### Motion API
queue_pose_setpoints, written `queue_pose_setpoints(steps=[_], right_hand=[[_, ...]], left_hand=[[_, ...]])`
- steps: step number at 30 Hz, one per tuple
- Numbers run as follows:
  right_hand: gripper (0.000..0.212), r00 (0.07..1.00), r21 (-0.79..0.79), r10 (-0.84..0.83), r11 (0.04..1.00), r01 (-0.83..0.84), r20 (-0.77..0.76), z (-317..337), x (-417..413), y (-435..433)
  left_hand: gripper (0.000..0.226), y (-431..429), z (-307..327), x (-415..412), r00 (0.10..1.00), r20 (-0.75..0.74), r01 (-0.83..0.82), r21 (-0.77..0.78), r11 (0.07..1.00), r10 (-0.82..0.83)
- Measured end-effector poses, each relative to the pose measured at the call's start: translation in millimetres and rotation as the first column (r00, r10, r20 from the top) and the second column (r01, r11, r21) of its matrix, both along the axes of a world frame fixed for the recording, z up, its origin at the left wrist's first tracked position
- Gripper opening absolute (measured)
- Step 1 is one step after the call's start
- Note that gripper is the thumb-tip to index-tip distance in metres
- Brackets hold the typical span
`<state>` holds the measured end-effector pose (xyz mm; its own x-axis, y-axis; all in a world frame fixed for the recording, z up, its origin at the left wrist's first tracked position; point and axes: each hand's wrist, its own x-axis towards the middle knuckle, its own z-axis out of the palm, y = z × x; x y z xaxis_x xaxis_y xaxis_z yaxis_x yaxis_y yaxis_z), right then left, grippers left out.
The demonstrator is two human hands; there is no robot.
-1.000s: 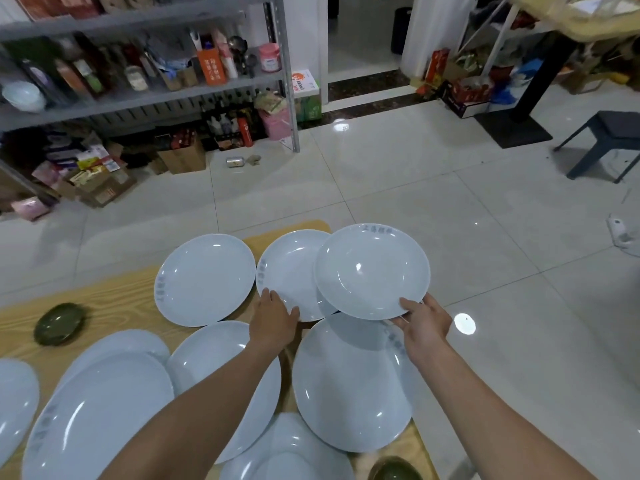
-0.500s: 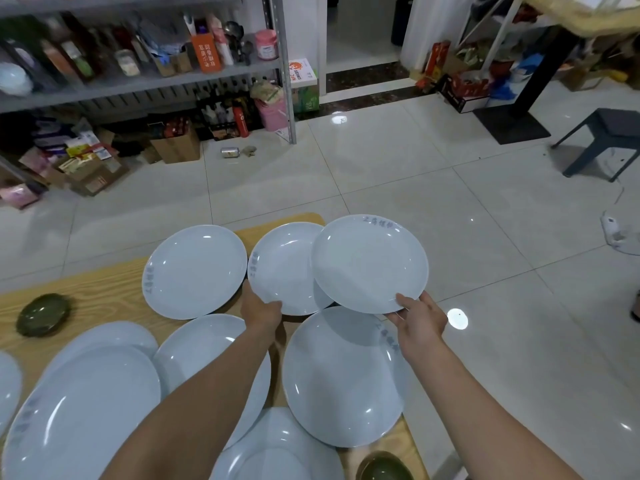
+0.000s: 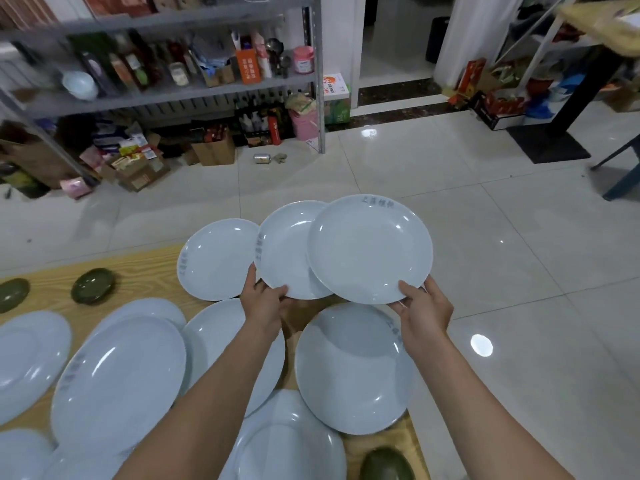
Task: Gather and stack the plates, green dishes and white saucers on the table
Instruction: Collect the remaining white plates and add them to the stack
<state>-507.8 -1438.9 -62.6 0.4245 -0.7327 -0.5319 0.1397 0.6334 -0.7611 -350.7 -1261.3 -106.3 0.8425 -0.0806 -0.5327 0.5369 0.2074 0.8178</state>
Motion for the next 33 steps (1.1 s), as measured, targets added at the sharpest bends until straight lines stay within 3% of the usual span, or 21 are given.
queue_pose_setpoints(steps=[14, 26, 33], right_hand=[[0.066, 0.942, -0.244, 0.285, 0.94, -0.239, 0.179, 61, -7, 119], [0.065, 0.821, -0.229, 0.508, 0.859, -0.458, 0.26, 95, -58, 343], [0.066, 0.764, -0.17, 0.575, 0.818, -0.55, 0.293, 105, -71, 450]], left_hand=[[0.089, 151, 79, -77, 0.964, 0.087, -0.229, -0.212, 0.95, 0.252], [0.085, 395, 108, -193, 0.85, 0.156, -0.433, -0.336, 0.837, 0.502], [0.077, 502, 112, -250, 0.722, 0.186, -0.588, -0.343, 0.733, 0.666]])
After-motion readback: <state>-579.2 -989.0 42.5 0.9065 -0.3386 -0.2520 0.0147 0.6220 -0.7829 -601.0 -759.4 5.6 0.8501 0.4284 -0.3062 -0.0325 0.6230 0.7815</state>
